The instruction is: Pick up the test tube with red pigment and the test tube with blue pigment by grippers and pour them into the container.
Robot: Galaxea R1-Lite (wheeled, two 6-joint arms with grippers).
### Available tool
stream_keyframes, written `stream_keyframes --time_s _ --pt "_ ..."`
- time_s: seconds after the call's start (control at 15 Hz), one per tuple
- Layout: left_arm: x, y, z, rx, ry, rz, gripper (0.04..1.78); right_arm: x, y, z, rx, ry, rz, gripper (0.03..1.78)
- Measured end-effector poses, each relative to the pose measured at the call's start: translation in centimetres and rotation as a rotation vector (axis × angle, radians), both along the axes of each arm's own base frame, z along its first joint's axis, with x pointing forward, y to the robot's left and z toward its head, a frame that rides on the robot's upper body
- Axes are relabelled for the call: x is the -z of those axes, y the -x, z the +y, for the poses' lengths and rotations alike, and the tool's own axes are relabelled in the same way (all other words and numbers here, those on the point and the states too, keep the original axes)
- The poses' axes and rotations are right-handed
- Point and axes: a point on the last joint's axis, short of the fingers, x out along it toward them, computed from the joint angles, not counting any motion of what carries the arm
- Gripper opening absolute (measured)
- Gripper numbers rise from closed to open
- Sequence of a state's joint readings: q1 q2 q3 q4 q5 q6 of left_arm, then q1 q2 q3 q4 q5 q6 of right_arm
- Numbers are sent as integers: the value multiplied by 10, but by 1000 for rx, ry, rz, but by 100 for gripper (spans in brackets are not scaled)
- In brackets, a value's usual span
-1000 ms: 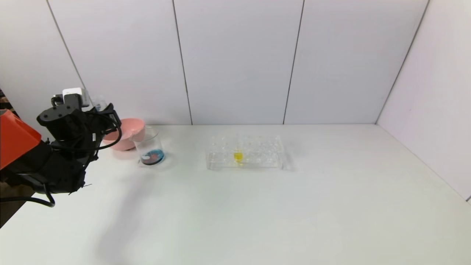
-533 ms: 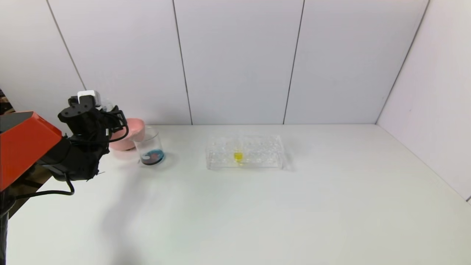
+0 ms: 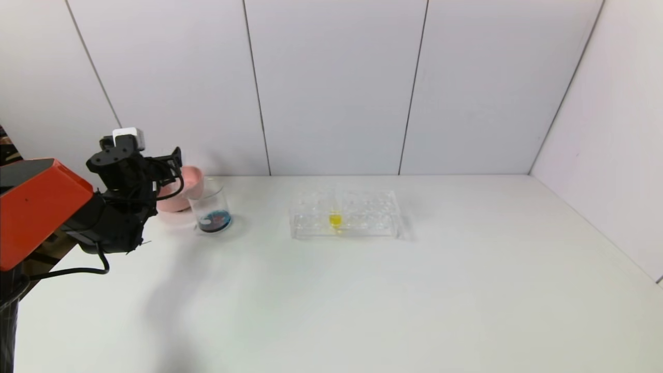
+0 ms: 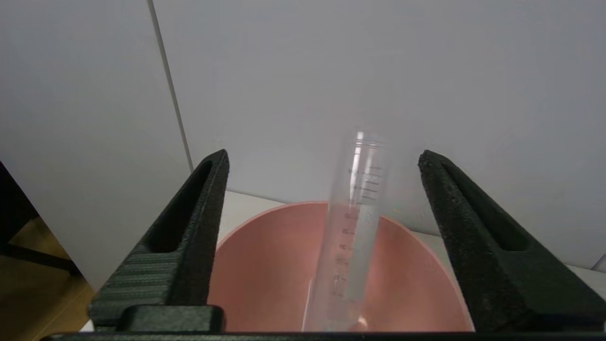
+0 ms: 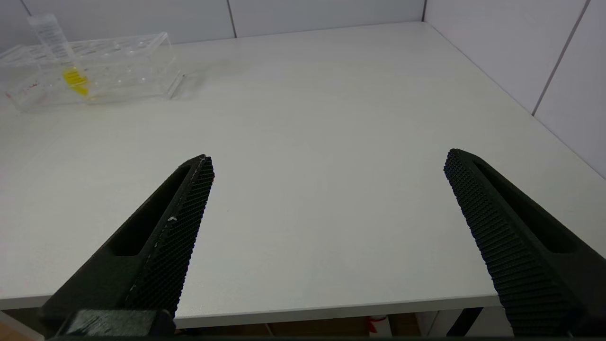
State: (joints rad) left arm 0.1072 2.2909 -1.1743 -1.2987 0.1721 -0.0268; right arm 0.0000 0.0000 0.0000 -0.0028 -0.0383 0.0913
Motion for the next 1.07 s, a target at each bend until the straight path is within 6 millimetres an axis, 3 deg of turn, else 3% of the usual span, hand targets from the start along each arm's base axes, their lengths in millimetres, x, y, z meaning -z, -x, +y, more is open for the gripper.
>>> stream_keyframes --time_s 0.2,0.47,0.6,0.8,1.07 --pt "-18 10 -12 20 0 -20 172 0 0 0 0 0 0 177" --pt "-62 46 -42 121 14 7 178 0 0 0 0 0 0 177" --pt "-82 75 -61 210 35 51 178 0 0 0 0 0 0 177" --pt "-97 128 -78 314 45 130 177 0 0 0 0 0 0 177" --pt "-109 208 -83 391 24 169 177 0 0 0 0 0 0 177"
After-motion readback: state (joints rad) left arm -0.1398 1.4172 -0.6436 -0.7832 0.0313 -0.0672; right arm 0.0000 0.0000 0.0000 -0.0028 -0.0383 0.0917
